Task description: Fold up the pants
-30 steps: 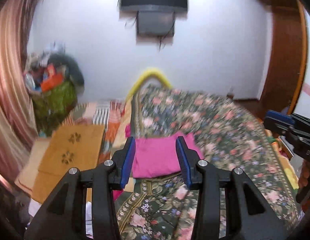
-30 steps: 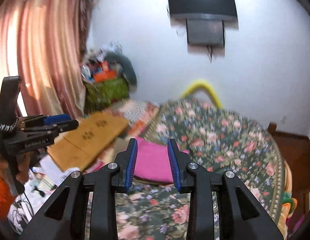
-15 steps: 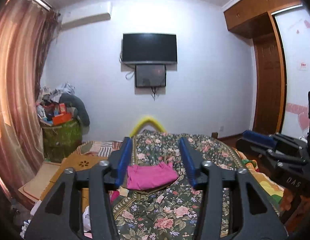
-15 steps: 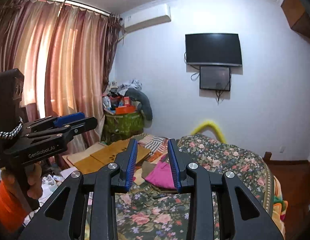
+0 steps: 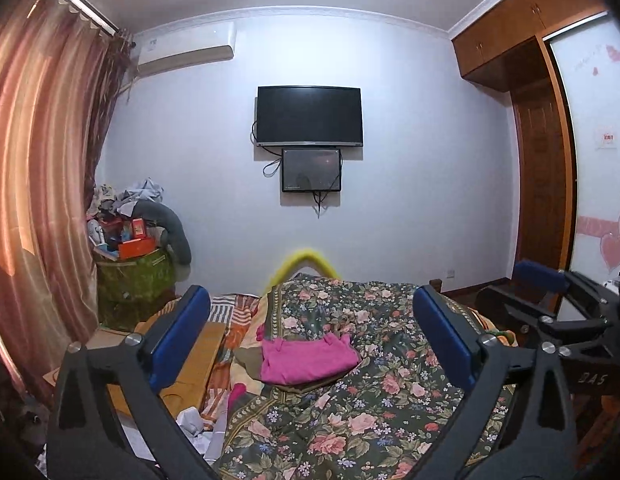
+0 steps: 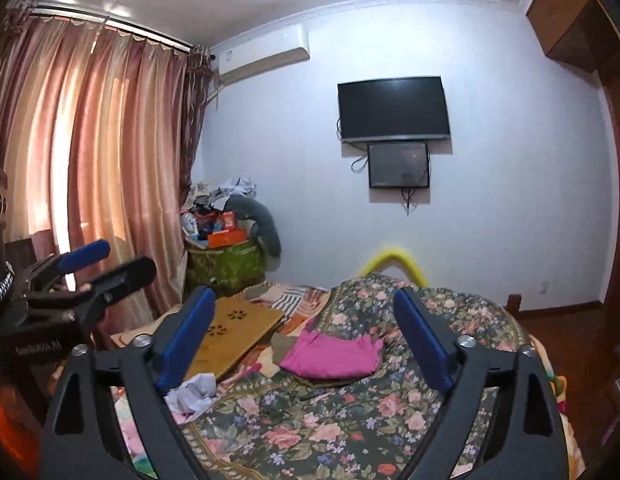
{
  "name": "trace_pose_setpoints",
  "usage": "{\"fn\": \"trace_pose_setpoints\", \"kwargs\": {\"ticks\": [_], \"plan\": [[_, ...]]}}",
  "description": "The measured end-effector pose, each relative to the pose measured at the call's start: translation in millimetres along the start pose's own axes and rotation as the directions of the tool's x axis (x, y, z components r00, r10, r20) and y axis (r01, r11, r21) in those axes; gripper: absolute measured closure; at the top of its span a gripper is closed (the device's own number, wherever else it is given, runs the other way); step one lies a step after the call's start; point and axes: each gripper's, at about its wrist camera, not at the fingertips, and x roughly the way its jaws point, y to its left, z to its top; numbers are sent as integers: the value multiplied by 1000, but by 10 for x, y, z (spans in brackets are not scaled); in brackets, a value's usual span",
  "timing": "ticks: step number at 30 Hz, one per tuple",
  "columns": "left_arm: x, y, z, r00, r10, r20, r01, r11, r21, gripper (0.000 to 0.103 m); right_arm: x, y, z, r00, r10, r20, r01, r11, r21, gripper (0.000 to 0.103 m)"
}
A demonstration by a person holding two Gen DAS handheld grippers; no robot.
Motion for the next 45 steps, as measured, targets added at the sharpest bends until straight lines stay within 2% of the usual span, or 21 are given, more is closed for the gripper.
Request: {"fn": "trace_pose_setpoints", "kwargs": {"ticks": [1,17,45], "plan": [[7,3,-7,1000,-1,-2,1,1000,-1,0,16,-5,14,1000,-4,6,4,1000,-1,0],[-22,-15,-39,1000,-4,-2,4,1000,-16,0,-166,94,-32,1000,3,27,-3,1000,2,0],[120,-19,-107,1000,-15,-25,15,1000,-10,0,-187,68,-9,1000,-9,13,9,1000,19,0]]}}
